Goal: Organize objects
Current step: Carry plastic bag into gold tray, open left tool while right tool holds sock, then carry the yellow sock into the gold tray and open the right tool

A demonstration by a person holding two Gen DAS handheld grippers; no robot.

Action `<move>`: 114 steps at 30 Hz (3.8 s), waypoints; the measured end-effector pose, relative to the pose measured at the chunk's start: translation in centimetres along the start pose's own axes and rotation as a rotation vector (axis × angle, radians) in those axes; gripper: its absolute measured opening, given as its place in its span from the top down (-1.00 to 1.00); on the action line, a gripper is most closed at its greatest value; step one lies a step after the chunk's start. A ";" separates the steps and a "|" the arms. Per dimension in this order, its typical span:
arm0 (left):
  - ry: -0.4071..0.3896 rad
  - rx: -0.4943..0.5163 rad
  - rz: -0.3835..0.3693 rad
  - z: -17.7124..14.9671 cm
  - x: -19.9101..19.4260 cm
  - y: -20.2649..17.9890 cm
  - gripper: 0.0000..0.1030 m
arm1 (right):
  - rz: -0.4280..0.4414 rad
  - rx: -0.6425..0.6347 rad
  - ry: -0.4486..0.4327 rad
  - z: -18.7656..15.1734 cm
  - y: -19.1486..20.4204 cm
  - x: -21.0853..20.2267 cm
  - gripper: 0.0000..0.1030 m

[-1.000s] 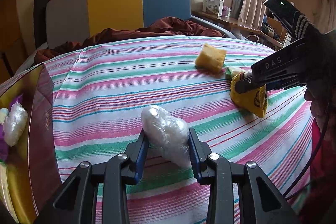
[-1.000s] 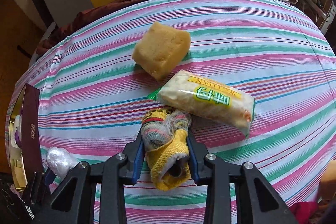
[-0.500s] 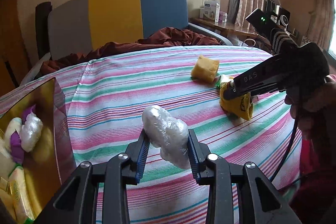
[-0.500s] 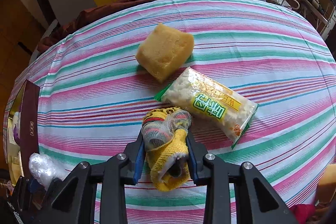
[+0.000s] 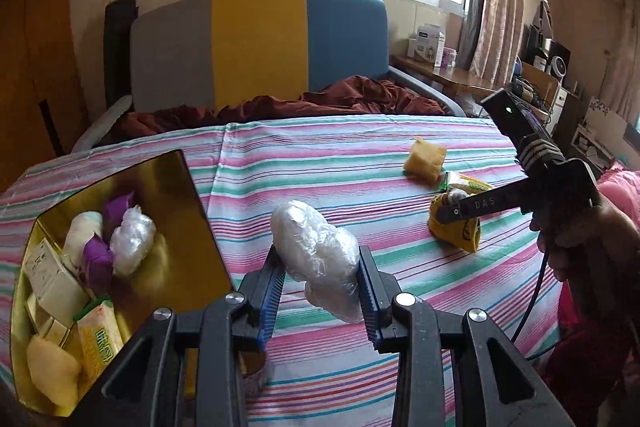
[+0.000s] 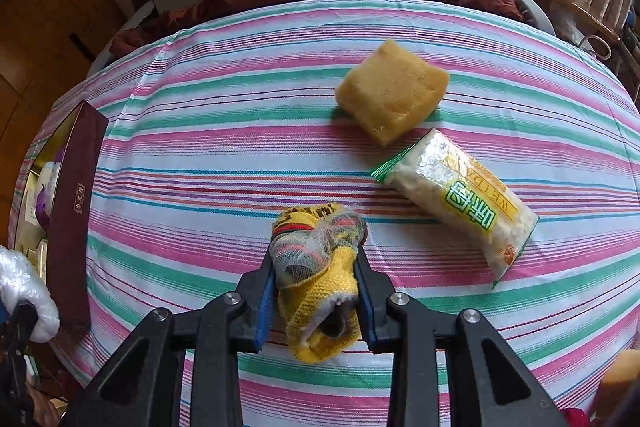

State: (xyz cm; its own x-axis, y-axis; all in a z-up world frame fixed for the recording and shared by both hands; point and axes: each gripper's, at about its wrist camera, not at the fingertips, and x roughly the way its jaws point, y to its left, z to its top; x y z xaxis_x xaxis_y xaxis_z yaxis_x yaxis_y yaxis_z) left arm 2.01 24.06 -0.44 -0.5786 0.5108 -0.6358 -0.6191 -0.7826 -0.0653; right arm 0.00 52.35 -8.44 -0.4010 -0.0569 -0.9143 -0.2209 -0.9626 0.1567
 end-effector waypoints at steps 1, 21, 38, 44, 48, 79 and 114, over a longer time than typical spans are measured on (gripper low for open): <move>0.001 -0.015 0.009 -0.1 -0.2 0.8 0.31 | -0.003 -0.002 0.001 0.0 0.0 0.1 0.36; 0.054 -0.409 0.239 -4.7 -5.6 19.6 0.31 | -0.054 -0.047 0.008 -0.3 0.9 -0.2 0.36; 0.148 -0.377 0.100 -2.0 0.8 18.5 0.31 | -0.068 -0.063 0.006 -0.3 1.2 -0.6 0.36; 0.206 -0.378 0.143 -2.2 3.1 19.1 0.20 | -0.068 -0.061 0.006 -0.3 1.3 -0.7 0.36; 0.205 -0.376 0.165 -2.7 2.8 19.3 -0.09 | -0.069 -0.061 0.007 -0.3 1.4 -0.9 0.36; 0.027 -0.340 0.368 -5.0 -7.2 20.7 -0.27 | 0.300 -0.403 -0.145 -1.3 24.2 -6.8 0.36; -0.037 -0.288 0.419 -5.4 -10.1 19.9 -0.33 | 0.286 -0.460 -0.103 -4.6 31.1 -3.9 -0.02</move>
State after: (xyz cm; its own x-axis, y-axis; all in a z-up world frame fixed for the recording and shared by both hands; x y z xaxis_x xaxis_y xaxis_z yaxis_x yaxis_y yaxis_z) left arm -1.59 1.44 0.53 -0.7672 0.1401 -0.6259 -0.1611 -0.9867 -0.0234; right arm -1.22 21.42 -1.67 -0.4780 -0.3289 -0.8145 0.3118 -0.9304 0.1928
